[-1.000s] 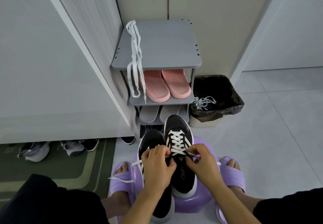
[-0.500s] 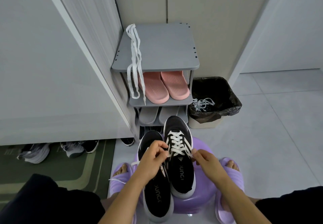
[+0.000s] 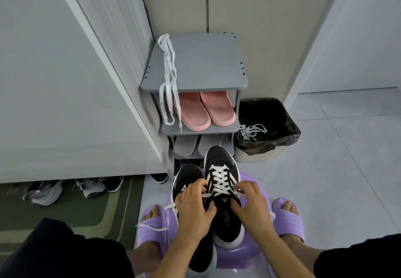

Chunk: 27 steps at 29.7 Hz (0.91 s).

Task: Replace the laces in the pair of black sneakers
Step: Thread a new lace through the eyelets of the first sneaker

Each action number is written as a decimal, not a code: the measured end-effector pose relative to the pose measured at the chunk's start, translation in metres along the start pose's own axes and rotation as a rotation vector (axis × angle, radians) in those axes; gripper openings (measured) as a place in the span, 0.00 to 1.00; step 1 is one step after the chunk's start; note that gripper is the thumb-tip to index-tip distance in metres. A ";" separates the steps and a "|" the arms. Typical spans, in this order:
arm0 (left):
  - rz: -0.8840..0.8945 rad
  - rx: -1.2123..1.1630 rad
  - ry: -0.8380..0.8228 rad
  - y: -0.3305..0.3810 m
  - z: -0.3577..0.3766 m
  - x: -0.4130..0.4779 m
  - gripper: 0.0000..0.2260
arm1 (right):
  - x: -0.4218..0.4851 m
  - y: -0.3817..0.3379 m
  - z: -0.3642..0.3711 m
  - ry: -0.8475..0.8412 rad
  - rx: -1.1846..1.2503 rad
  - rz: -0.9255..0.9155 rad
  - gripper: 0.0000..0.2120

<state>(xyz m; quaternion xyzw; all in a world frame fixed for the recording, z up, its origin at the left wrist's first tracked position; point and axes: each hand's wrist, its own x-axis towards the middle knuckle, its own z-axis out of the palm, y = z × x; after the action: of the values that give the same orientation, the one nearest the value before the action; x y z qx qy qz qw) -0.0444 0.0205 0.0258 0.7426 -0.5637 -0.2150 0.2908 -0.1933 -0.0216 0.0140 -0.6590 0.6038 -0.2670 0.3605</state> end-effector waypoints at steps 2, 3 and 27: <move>-0.026 -0.023 0.053 -0.001 0.004 -0.002 0.21 | -0.001 -0.002 -0.001 0.011 0.031 0.042 0.16; -0.025 -0.018 0.074 -0.002 0.006 -0.001 0.20 | -0.001 -0.002 0.000 0.000 0.029 0.050 0.15; 0.178 -0.646 0.004 0.066 -0.022 -0.052 0.25 | -0.062 -0.088 -0.064 0.132 0.146 -0.053 0.20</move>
<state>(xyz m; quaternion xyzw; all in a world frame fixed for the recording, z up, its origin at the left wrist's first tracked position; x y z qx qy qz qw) -0.0913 0.0614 0.0862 0.5605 -0.5285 -0.3547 0.5298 -0.1982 0.0311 0.1275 -0.6277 0.5872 -0.3627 0.3600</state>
